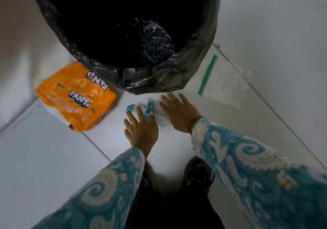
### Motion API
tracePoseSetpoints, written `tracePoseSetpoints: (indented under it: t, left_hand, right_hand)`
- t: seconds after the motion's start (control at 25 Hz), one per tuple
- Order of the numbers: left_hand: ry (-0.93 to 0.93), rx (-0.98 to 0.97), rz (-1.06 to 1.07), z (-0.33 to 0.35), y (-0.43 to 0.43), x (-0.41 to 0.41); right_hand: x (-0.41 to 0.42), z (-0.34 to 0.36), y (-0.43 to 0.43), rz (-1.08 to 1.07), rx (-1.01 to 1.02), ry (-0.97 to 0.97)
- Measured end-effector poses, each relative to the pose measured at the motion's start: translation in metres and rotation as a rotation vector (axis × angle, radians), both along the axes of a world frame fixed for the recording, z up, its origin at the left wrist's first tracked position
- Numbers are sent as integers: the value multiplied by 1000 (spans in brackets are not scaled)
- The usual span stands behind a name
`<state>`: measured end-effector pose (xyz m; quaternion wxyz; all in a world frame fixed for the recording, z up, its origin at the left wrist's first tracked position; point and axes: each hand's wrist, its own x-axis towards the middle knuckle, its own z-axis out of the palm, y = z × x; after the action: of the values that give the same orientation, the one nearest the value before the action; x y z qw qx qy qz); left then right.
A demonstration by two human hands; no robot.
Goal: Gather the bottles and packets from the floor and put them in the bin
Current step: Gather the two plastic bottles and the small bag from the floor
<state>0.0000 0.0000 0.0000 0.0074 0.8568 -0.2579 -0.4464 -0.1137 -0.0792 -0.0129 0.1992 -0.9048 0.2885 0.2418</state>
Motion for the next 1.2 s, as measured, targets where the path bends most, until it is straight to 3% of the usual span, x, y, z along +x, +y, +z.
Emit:
tracePoseSetpoints:
  t: [0.28, 0.52, 0.68, 0.88, 1.2]
  left_hand:
    - [-36, -93, 136, -54, 4, -11]
    - [109, -152, 475, -54, -13, -20]
    - [57, -141, 329, -36, -13, -29]
    - [102, -169, -81, 14, -8, -65]
    - [216, -312, -432, 25, -135, -133]
  right_hand:
    - [-5, -46, 10, -151, 10, 2]
    - [-17, -43, 22, -370, 61, -16]
    - [-38, -26, 31, -552, 95, -52]
    - [-87, 20, 26, -942, 140, -25]
    - [-142, 24, -63, -1441, 148, -235]
